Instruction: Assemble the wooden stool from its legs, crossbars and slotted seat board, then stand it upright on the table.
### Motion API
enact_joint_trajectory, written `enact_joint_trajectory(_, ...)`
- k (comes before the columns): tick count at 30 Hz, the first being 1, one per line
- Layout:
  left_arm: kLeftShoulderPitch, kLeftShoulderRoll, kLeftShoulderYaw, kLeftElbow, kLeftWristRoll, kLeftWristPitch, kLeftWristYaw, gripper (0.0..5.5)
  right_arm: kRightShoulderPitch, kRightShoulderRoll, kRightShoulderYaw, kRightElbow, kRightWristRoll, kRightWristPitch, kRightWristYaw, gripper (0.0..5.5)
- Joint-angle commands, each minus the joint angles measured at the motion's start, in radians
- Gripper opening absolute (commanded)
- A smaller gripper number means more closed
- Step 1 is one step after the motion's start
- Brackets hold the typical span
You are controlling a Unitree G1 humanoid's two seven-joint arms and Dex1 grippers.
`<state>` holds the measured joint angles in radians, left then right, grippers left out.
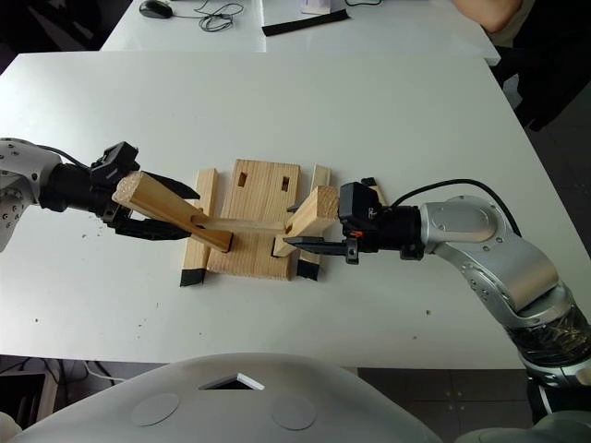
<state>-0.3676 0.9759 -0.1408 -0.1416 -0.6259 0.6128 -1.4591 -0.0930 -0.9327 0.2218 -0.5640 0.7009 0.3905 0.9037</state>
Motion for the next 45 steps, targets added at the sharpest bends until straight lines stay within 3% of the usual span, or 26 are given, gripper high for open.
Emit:
enact_joint_trajectory(1,-0.018,-0.018,0.014,-0.022,0.009,0.004,0.017,3.76,0.026,-0.001,0.191,0.114,-0.166,0.162,0.007,2.00)
enact_joint_trajectory(22,0.025,-0.112,0.046,-0.128,-0.031,0.086,0.149,3.76,-0.282,0.171,0.384,0.421,-0.215,0.262,0.122,2.00)
enact_joint_trajectory(34,0.073,-0.223,0.030,-0.203,-0.027,0.122,0.260,3.76,-0.267,0.121,0.477,0.431,-0.313,0.197,0.251,2.00)
enact_joint_trajectory(40,0.065,-0.226,0.036,-0.206,-0.035,0.139,0.257,3.76,-0.205,0.073,0.407,0.342,-0.192,0.199,0.316,2.00)
enact_joint_trajectory(45,0.067,-0.234,0.049,-0.210,-0.041,0.157,0.267,3.76,-0.173,0.099,0.290,0.392,-0.107,0.213,0.235,2.00)
